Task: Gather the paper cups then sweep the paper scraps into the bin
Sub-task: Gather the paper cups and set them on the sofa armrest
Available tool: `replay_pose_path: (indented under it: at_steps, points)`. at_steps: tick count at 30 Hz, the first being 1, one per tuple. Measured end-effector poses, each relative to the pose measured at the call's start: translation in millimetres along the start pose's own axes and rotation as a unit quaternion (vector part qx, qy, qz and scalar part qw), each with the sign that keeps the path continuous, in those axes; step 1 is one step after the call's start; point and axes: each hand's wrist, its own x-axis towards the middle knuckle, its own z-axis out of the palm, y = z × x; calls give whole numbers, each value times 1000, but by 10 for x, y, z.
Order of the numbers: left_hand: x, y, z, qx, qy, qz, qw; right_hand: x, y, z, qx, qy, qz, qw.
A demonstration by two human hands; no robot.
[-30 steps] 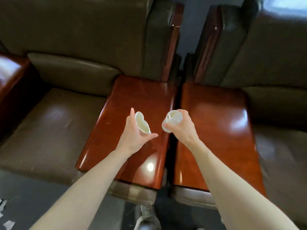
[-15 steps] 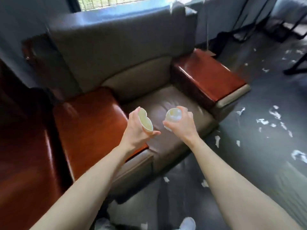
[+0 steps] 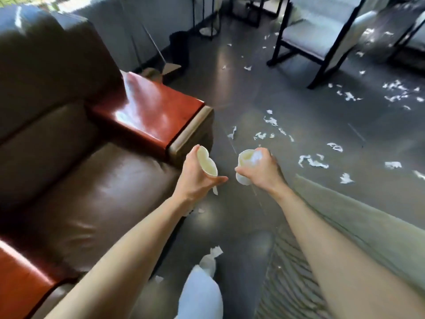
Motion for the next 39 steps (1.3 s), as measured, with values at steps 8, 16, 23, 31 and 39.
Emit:
replay_pose_path:
  at_steps: [8,16,23,31,39]
  points:
    - [2158,93,1131,32,-16,-3,999,2116,179,-734,19,-36,1,999]
    - [4357,421,1755,32,-10,-14,999,4246,-52,-1492,11,-51,-25,998]
    - [6381,427,2220,17,23,-26,999,6533,-272,-1825,5,-75,-40,996]
    - [8416,190,1953,15,107,-97,989,8880,-1237,-1660,-31,-144,-124,981]
    - [10410,-759,1219,35,167,-164,971,10931,-2394,-499,-33,-204,-155,966]
